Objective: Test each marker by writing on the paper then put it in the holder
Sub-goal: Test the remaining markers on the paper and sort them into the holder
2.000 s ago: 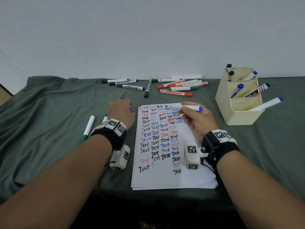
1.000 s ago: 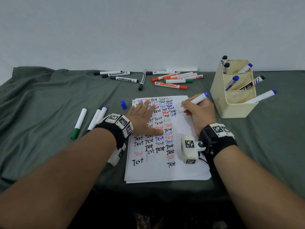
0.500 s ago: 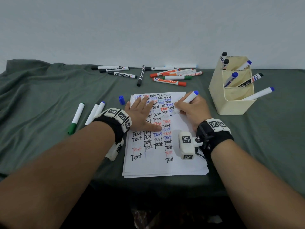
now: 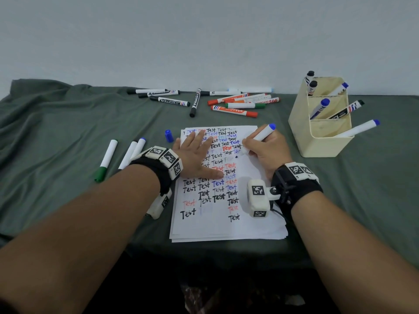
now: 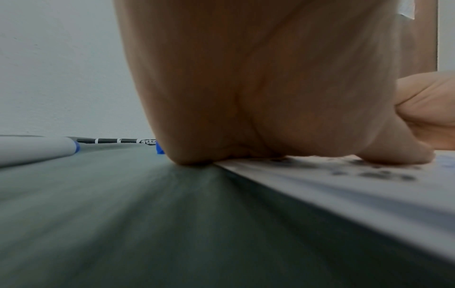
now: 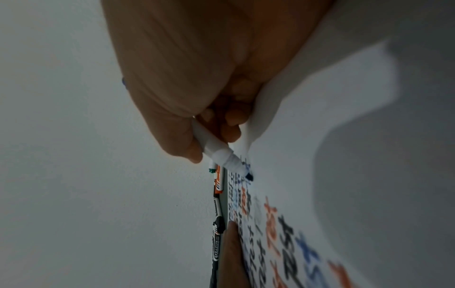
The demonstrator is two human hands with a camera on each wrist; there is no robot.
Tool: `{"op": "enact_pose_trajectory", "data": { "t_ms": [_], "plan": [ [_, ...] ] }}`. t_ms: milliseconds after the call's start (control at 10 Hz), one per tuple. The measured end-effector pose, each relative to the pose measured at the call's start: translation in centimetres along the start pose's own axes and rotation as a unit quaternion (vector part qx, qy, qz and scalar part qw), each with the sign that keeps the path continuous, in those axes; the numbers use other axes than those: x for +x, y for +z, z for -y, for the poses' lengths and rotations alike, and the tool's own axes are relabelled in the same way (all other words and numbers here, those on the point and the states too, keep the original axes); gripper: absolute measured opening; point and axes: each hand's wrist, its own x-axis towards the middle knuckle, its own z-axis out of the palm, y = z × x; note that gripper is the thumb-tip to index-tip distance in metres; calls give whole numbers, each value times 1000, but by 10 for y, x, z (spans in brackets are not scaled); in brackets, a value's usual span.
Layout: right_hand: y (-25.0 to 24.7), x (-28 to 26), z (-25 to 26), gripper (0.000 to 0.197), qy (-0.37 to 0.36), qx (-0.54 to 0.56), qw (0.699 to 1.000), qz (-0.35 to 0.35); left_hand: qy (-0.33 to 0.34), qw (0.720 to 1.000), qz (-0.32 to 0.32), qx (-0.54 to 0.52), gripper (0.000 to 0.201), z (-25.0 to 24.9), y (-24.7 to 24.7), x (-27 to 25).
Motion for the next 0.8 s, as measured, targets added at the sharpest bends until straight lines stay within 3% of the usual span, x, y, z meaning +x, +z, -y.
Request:
{"op": "enact_pose_trajectory", "data": {
  "t_ms": [700,800],
  "plan": [
    [-2,-1,2,24,-6,4,1000,-16,-1,1000,4,-8,131,-1,-1,-1],
    [-2,0,0,26,-13,8,999,-43,-3,1000,6,-8,132,0,-1,0]
  ]
}}
